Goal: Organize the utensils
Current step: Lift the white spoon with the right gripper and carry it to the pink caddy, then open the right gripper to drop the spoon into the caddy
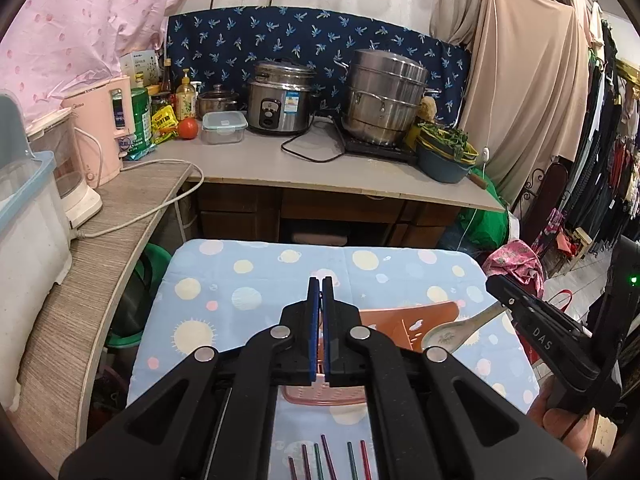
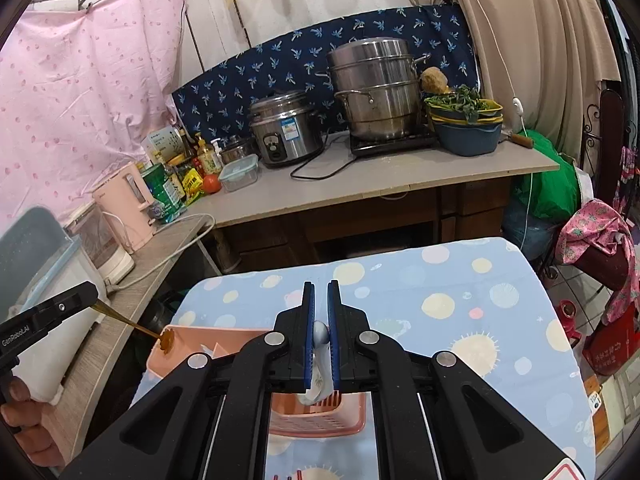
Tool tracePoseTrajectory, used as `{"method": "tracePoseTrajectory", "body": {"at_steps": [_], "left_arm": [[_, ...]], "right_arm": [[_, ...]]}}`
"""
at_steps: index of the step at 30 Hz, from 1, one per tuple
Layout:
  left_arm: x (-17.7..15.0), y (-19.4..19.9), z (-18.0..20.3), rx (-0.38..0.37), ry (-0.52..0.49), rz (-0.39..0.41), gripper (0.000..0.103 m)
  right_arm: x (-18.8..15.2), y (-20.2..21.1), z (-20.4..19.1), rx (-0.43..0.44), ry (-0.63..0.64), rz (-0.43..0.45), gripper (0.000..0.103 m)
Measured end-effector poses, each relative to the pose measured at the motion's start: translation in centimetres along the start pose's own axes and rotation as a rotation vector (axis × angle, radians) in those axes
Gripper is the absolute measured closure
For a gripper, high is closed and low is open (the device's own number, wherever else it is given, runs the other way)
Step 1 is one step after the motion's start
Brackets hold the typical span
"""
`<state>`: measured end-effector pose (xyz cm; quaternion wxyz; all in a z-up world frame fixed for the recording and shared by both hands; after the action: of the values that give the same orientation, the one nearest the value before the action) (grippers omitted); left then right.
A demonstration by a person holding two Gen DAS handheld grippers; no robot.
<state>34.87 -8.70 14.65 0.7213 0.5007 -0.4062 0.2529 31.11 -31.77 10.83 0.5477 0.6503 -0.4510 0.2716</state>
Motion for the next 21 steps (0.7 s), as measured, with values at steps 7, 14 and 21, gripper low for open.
{"method": "tracePoseTrajectory", "body": {"at_steps": [7, 14, 21], "left_arm": [[-0.8, -0.7, -0.2, 0.006, 0.017, -0.011, 0.099], [-0.6, 0.2, -0.9, 0.014, 0.029, -0.004, 0.086], [-1.5, 3.1, -0.9, 0.016, 0.017, 0.019, 0.073]], "right_arm": [[-0.7, -0.4, 0.0, -0.006, 0.011, 0.008, 0.09], [-0.6, 1.6, -0.1, 0.016, -0.003, 0.03, 0.082], [-1.9, 5.6, -0.8, 0.034, 0.023, 0.043, 0.076]]}}
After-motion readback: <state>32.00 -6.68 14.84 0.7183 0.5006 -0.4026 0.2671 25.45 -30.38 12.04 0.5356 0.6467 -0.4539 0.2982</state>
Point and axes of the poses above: each gripper's, at about its wrist camera, not at the fingertips, and y roughly against the way its jaws point, z to its right, x to its top, the point moved 4 cm from there along -y, roughly the way its jaws point, and after that the axes turned 6 degrees about z, right-handed, at the moved point
